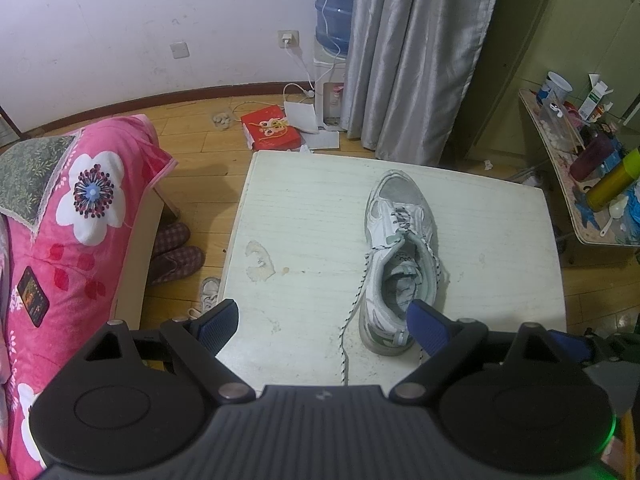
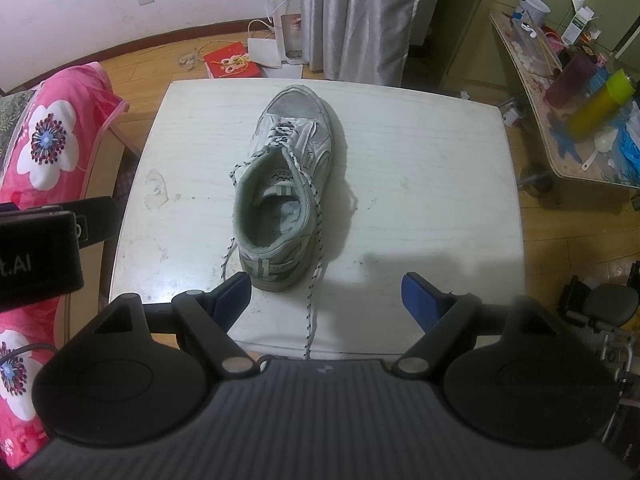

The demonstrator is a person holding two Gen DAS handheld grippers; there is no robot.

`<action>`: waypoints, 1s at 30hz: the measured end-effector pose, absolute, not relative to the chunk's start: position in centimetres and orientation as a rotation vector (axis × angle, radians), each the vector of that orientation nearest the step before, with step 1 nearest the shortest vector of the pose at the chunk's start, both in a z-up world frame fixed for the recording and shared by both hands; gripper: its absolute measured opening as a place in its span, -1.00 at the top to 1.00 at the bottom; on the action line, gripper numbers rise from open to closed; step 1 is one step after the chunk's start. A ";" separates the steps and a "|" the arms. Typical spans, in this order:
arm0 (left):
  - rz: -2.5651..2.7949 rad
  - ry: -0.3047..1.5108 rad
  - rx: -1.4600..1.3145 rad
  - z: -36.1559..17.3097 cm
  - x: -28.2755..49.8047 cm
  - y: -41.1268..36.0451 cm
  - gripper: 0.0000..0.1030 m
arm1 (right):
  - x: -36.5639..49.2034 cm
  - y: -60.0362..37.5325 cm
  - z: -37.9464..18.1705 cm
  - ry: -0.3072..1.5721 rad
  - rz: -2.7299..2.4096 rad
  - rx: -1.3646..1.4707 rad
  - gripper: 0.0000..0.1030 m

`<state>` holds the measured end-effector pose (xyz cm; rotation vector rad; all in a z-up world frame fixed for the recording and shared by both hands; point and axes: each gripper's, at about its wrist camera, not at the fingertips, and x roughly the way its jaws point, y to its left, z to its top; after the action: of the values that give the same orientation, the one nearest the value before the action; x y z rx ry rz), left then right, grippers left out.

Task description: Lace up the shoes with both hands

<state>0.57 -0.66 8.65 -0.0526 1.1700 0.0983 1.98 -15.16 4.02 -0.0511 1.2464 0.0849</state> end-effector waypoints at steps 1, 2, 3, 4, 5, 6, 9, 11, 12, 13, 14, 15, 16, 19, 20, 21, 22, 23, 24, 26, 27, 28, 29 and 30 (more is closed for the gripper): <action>0.098 1.170 -0.052 8.7 0.6 -0.7 -0.79 | 2.0 -15.2 4.0 1.247 0.085 -0.051 -0.60; 0.097 1.171 -0.052 8.7 0.6 -0.7 -0.79 | 2.0 -15.2 4.0 1.246 0.084 -0.051 -0.60; 0.097 1.170 -0.052 8.7 0.6 -0.7 -0.79 | 2.0 -15.2 4.0 1.246 0.083 -0.050 -0.60; 0.097 1.170 -0.053 8.6 0.5 -0.7 -0.79 | 2.0 -15.2 4.0 1.247 0.082 -0.049 -0.60; 0.096 1.169 -0.052 8.6 0.5 -0.8 -0.79 | 1.9 -15.3 4.0 1.247 0.081 -0.049 -0.60; 0.096 1.169 -0.051 8.6 0.5 -0.8 -0.79 | 1.9 -15.3 4.0 1.248 0.080 -0.048 -0.60; 0.094 1.167 -0.048 8.7 0.5 -0.8 -0.79 | 1.9 -15.3 4.0 1.247 0.078 -0.047 -0.60; 0.094 1.167 -0.048 8.6 0.5 -0.9 -0.79 | 1.9 -15.3 4.0 1.248 0.076 -0.045 -0.60; 0.095 1.167 -0.049 8.7 0.4 -1.0 -0.79 | 1.9 -15.3 4.0 1.248 0.076 -0.044 -0.60; 0.095 1.167 -0.048 8.7 0.5 -1.0 -0.79 | 1.9 -15.3 3.9 1.248 0.076 -0.044 -0.60; 0.096 1.167 -0.048 8.7 0.5 -1.0 -0.79 | 1.9 -15.3 3.9 1.249 0.076 -0.045 -0.60; 0.096 1.167 -0.048 8.7 0.5 -1.0 -0.79 | 1.9 -15.3 3.9 1.249 0.075 -0.044 -0.60; 0.097 1.167 -0.049 8.7 0.5 -1.0 -0.79 | 1.9 -15.3 3.9 1.250 0.075 -0.043 -0.60; 0.098 1.167 -0.051 8.7 0.6 -1.0 -0.79 | 1.9 -15.3 3.9 1.251 0.074 -0.042 -0.60; 0.097 1.168 -0.051 8.7 0.6 -1.0 -0.79 | 1.9 -15.3 3.9 1.251 0.074 -0.041 -0.60; 0.097 1.168 -0.051 8.7 0.6 -1.1 -0.79 | 1.9 -15.3 3.9 1.252 0.074 -0.041 -0.60; 0.097 1.168 -0.050 8.7 0.6 -1.1 -0.79 | 1.9 -15.4 4.0 1.252 0.075 -0.041 -0.60; 0.097 1.167 -0.050 8.7 0.6 -1.1 -0.79 | 1.9 -15.4 4.0 1.252 0.074 -0.041 -0.60; 0.097 1.167 -0.050 8.7 0.6 -1.1 -0.79 | 1.9 -15.4 4.0 1.251 0.074 -0.042 -0.60; 0.096 1.167 -0.050 8.7 0.6 -1.1 -0.79 | 1.9 -15.4 4.0 1.252 0.074 -0.041 -0.60; 0.096 1.167 -0.049 8.7 0.6 -1.2 -0.79 | 1.9 -15.4 4.0 1.252 0.075 -0.041 -0.60; 0.096 1.166 -0.049 8.7 0.6 -1.2 -0.79 | 1.9 -15.4 4.0 1.252 0.076 -0.043 -0.60; 0.095 1.165 -0.048 8.7 0.6 -1.2 -0.79 | 1.9 -15.4 4.0 1.252 0.076 -0.043 -0.60; 0.095 1.165 -0.048 8.6 0.6 -1.2 -0.79 | 1.9 -15.4 4.0 1.251 0.077 -0.044 -0.60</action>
<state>0.56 -1.17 8.65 -0.0481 1.1654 0.0951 1.86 -15.38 3.98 -0.0439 1.2513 0.0766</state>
